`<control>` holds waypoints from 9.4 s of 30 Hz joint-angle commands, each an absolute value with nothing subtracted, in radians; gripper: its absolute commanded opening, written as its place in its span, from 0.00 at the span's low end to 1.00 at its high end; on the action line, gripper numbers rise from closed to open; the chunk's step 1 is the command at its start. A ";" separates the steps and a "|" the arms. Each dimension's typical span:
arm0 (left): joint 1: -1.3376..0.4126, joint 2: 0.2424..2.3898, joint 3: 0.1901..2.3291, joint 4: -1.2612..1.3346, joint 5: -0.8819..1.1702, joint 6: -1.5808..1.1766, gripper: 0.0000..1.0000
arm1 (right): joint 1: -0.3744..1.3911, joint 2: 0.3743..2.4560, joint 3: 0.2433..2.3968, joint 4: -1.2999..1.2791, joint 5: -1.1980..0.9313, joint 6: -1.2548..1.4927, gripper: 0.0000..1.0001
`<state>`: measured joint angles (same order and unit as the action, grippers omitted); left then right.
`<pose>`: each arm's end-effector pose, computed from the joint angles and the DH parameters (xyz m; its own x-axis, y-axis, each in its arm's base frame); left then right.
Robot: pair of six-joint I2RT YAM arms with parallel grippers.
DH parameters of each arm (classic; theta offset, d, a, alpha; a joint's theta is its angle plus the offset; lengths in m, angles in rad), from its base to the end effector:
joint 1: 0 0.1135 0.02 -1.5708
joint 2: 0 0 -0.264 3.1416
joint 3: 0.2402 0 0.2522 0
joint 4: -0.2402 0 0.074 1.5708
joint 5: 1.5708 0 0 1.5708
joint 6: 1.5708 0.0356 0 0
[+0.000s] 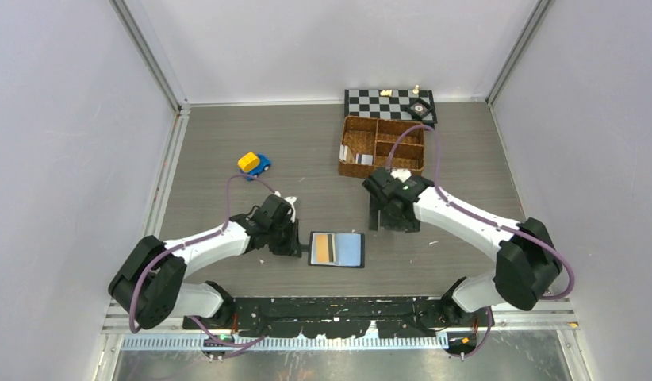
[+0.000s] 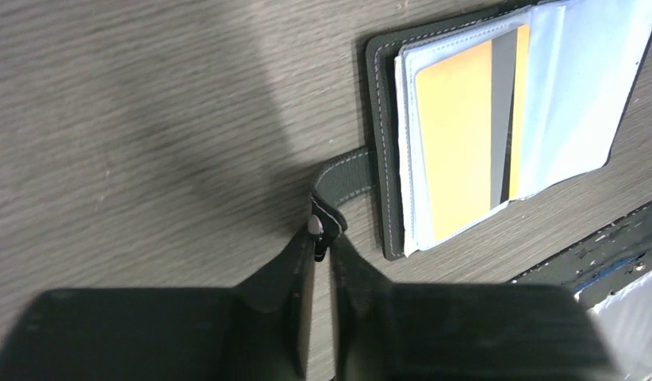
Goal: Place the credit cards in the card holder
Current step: Insert the credit card into the card holder, then pick up the credit card from the storage box, then insert the credit card into the card holder.
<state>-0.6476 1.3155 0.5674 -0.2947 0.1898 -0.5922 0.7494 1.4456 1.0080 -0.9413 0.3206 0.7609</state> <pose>0.1783 -0.1433 0.1522 -0.9446 0.0272 -0.3270 0.1699 0.8931 -0.4164 0.1943 0.1654 0.2202 -0.9359 0.0231 -0.3515 0.0593 0.9939 -0.0925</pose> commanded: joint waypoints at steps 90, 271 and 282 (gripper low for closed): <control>-0.635 1.364 0.523 -0.162 0.325 -0.622 0.12 | 0.940 1.715 1.062 -0.505 -0.049 0.992 0.51; -0.365 1.095 0.957 -0.508 0.818 -0.202 0.77 | 0.601 1.535 1.527 -0.947 -0.475 0.174 0.00; -0.502 1.103 0.924 -0.402 1.115 -0.257 0.75 | 0.627 1.421 1.368 -0.839 -1.021 0.228 0.00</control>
